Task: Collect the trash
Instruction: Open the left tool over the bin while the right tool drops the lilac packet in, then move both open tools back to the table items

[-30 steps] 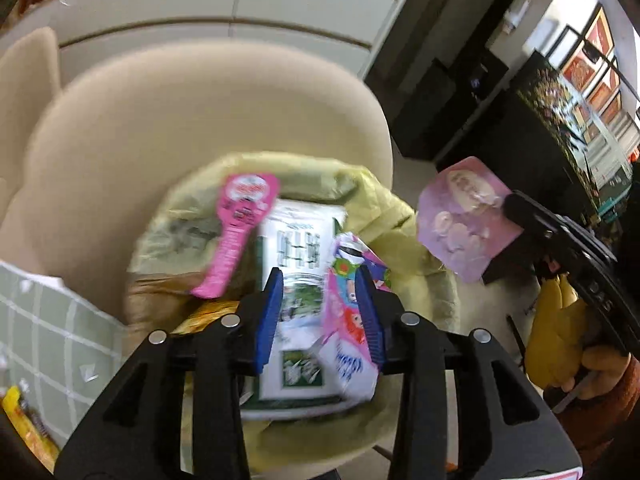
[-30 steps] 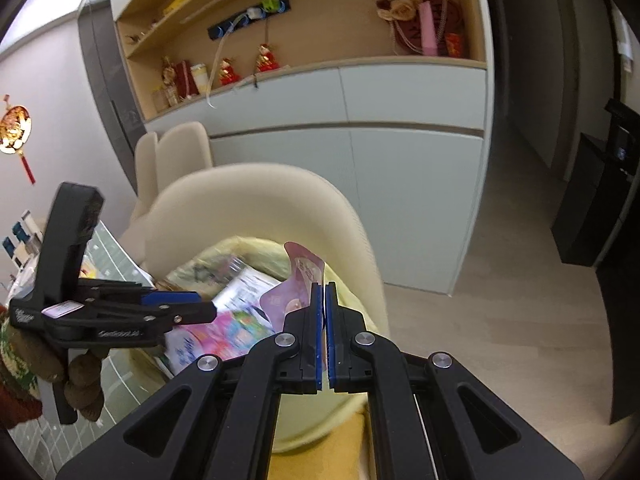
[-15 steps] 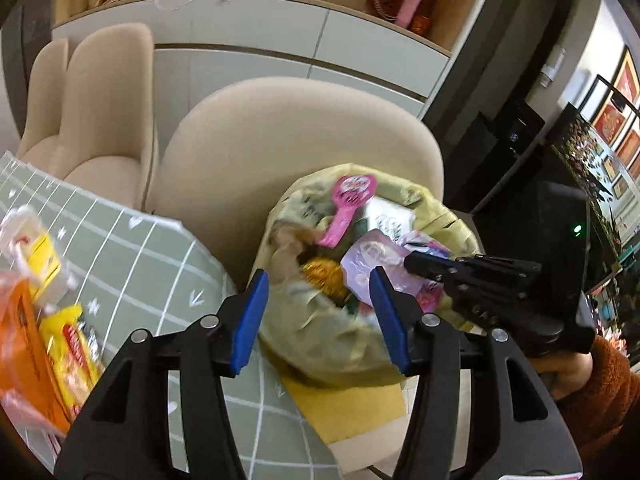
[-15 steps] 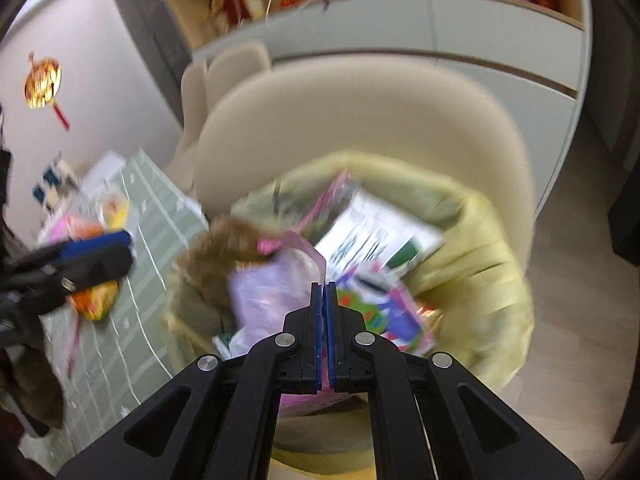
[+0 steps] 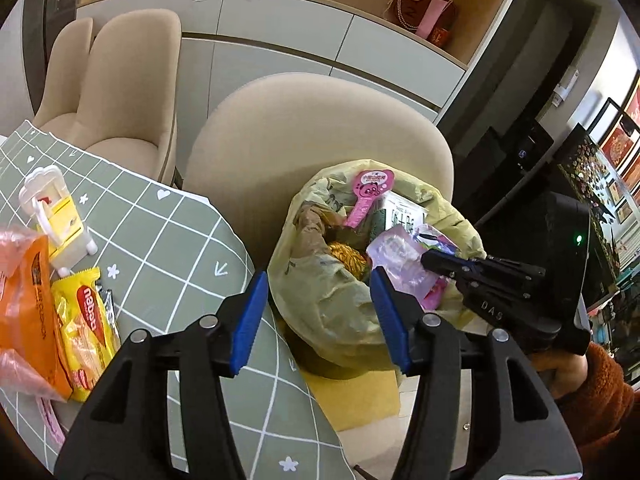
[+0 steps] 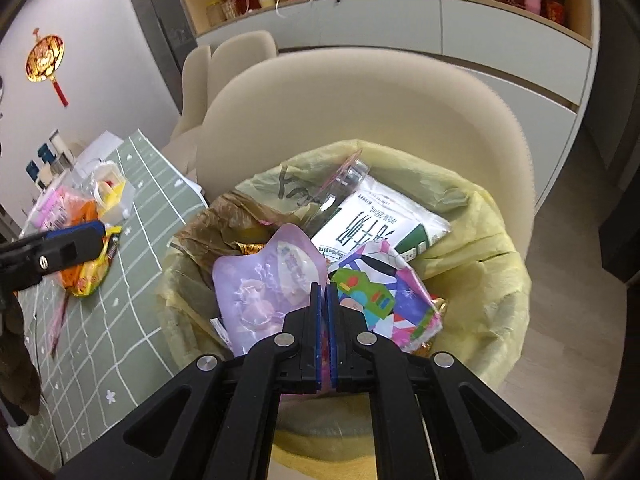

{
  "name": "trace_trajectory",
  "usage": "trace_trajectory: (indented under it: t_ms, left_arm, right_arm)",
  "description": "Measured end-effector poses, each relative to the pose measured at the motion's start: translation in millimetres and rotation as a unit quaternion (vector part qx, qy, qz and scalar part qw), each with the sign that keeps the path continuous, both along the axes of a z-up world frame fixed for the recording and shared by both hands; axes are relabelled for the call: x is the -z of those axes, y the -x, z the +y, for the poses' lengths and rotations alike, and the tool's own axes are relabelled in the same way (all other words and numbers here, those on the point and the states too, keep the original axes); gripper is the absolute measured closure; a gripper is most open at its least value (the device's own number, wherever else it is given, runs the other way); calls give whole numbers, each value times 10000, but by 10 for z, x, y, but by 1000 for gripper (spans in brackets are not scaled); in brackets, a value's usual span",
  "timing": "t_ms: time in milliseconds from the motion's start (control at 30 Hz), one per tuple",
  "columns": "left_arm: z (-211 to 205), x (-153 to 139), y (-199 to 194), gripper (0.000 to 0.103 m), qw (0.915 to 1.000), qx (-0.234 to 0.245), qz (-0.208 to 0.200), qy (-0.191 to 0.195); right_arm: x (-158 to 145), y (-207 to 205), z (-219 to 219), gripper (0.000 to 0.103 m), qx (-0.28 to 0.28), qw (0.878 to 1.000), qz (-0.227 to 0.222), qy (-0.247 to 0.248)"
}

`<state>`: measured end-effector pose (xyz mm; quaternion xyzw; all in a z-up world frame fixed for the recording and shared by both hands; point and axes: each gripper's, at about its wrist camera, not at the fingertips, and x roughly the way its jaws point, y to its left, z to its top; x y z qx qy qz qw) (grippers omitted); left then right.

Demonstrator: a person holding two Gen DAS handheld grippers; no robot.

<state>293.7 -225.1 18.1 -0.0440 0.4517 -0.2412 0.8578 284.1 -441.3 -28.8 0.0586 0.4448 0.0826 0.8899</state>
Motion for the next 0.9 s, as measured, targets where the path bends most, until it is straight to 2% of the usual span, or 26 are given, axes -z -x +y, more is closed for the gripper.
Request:
trace_trajectory:
  t_ms: [33, 100, 133, 300, 500, 733, 767, 800, 833, 900]
  left_arm:
    - [0, -18, 37, 50, 10000, 9, -9, 1]
    - [13, -49, 94, 49, 10000, 31, -28, 14]
    - [21, -75, 114, 48, 10000, 42, -36, 31]
    - [155, -258, 266, 47, 9995, -94, -279, 106]
    - [460, -346, 502, 47, 9978, -362, -505, 245]
    - [1134, -354, 923, 47, 9944, -801, -637, 267]
    - [1297, -353, 994, 47, 9933, -932, -644, 234]
    - [1462, -351, 1060, 47, 9919, -1072, -657, 189]
    - [1562, -352, 1096, 47, 9909, -1158, -664, 161]
    - [1894, -337, 1187, 46, 9870, -1457, -669, 83]
  right_arm:
    - [-29, 25, -17, 90, 34, 10000, -28, 13]
    - [-106, 98, -35, 69, 74, 9999, -126, 7]
    - [-165, 152, -44, 68, 94, 9997, -206, -15]
    - [-446, 408, -83, 67, 275, 9983, -518, -4]
    - [-728, 769, -17, 66, 482, 9949, -880, -145]
    - [-860, 1047, 383, 66, 497, 9922, -1121, -223]
    - [-852, 1068, 469, 64, 488, 9923, -1110, -247]
    - [-843, 1091, 526, 54, 473, 9923, -1106, -283]
    - [-826, 1118, 602, 50, 442, 9921, -1120, -347]
    - [-804, 1169, 763, 50, 392, 9910, -1209, -424]
